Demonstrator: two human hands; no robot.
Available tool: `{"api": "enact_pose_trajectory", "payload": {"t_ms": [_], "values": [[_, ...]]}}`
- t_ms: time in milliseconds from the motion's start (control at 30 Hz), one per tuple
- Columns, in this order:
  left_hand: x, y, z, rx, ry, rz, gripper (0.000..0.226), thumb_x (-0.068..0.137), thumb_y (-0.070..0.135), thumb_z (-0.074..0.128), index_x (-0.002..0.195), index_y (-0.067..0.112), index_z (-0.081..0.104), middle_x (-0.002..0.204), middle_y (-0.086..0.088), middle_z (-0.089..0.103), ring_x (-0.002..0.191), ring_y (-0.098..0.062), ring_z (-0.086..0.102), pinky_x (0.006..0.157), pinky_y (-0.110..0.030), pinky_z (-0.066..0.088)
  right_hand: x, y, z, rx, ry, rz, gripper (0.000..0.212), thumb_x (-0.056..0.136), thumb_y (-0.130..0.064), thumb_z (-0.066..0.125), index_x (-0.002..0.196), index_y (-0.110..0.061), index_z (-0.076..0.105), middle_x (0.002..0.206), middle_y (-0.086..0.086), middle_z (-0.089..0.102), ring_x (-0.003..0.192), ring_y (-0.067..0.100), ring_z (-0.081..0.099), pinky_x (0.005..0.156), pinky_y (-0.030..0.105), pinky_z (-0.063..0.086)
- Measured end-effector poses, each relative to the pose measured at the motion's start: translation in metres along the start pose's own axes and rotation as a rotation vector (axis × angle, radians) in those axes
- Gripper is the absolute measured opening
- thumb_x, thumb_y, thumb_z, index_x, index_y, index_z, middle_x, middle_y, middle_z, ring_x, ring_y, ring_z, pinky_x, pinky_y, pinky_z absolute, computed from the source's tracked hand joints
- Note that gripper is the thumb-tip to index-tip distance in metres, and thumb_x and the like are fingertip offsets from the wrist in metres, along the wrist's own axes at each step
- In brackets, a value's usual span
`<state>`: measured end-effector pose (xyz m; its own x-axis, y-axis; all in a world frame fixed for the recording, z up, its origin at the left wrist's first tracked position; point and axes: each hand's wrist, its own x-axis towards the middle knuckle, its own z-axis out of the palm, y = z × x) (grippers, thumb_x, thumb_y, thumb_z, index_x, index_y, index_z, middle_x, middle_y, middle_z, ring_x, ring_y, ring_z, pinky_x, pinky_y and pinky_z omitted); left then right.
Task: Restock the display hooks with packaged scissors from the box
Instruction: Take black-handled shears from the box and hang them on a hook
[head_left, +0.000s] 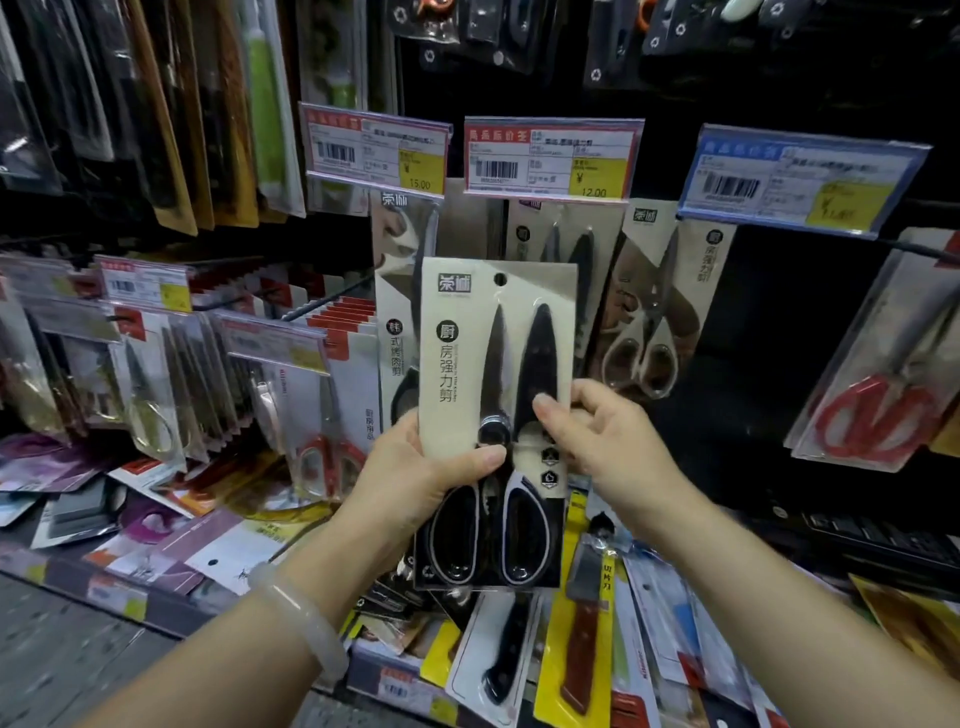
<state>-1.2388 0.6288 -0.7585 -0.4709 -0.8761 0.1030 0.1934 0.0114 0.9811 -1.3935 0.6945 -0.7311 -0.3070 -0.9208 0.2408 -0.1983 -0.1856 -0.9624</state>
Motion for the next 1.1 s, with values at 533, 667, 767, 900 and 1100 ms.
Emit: {"api": "enact_pose_trajectory", "payload": {"t_ms": [533, 667, 767, 900, 1100], "values": [[0.045, 0.04, 0.043, 0.077, 0.27, 0.098, 0.027, 0.098, 0.038, 0.044, 0.083, 0.019, 0.056, 0.088, -0.001, 0.065, 0.081, -0.016, 0.063, 0.076, -0.03, 0.051, 0.034, -0.019, -0.013, 0.123, 0.247, -0.147, 0.003, 0.089, -0.016, 0.06, 0.087, -0.018, 0.062, 0.099, 0.022, 0.069, 0.1, 0.041, 0.064, 0.09, 0.059, 0.049], [0.057, 0.038, 0.043, 0.099, 0.301, 0.08, 0.028, 0.096, 0.04, 0.046, 0.081, 0.019, 0.057, 0.088, -0.002, 0.065, 0.096, -0.029, 0.065, 0.091, -0.043, 0.05, 0.049, -0.018, -0.015, 0.088, 0.244, -0.111, 0.008, 0.091, -0.016, 0.058, 0.085, -0.02, 0.061, 0.095, 0.013, 0.07, 0.097, 0.037, 0.066, 0.09, 0.056, 0.05], [0.071, 0.043, 0.047, 0.22, 0.293, 0.052, 0.024, 0.098, 0.03, 0.042, 0.099, 0.013, 0.059, 0.09, -0.001, 0.06, 0.079, -0.016, 0.057, 0.073, -0.03, 0.048, 0.063, -0.017, -0.017, -0.019, 0.313, -0.09, 0.006, 0.092, -0.021, 0.056, 0.088, -0.018, 0.059, 0.088, 0.011, 0.066, 0.091, 0.035, 0.064, 0.082, 0.046, 0.053], [0.076, 0.031, 0.056, 0.379, 0.362, 0.042, 0.045, 0.097, 0.031, 0.045, 0.138, 0.014, 0.04, 0.129, -0.01, 0.054, 0.112, -0.027, 0.055, 0.093, -0.033, 0.045, 0.073, -0.004, -0.027, -0.251, 0.389, -0.031, 0.038, 0.091, -0.04, 0.053, 0.121, -0.017, 0.05, 0.109, 0.0, 0.056, 0.102, 0.016, 0.053, 0.087, 0.029, 0.043], [0.039, -0.041, 0.104, 0.749, 0.264, 0.125, 0.053, 0.091, 0.023, 0.054, 0.14, 0.009, 0.037, 0.143, -0.017, 0.039, 0.134, -0.033, 0.035, 0.109, -0.038, 0.027, 0.024, 0.035, -0.071, -0.613, 0.37, 0.208, 0.053, 0.089, -0.042, 0.056, 0.13, -0.01, 0.046, 0.135, 0.011, 0.046, 0.123, 0.027, 0.048, 0.1, 0.029, 0.039]]}}
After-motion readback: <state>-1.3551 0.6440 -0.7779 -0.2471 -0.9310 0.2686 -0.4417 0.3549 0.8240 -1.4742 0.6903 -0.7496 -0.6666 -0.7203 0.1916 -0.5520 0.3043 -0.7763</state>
